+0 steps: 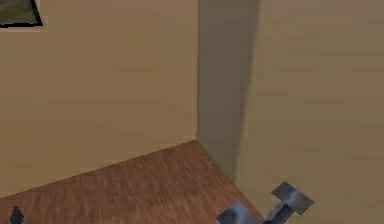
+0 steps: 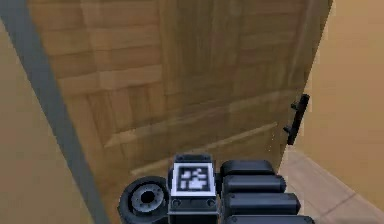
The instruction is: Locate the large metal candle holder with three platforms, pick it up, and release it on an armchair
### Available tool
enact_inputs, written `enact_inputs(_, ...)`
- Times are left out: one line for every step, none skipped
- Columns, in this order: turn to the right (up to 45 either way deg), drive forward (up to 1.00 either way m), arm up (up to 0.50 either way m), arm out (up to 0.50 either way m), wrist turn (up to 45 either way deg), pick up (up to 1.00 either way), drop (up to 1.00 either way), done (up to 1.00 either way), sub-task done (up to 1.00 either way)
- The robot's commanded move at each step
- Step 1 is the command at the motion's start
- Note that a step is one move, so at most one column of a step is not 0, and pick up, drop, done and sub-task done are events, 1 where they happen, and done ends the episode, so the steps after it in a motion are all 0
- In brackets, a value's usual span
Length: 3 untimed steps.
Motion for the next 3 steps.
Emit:
enact_inputs(0.0,0.35,0.0,0.0,0.0,0.0,0.0,0.0,0.0)
enact_inputs(-45.0,0.0,0.0,0.0,0.0,0.0,0.0,0.0,0.0)
enact_inputs(-15.0,0.0,0.0,0.0,0.0,0.0,0.0,0.0,0.0)
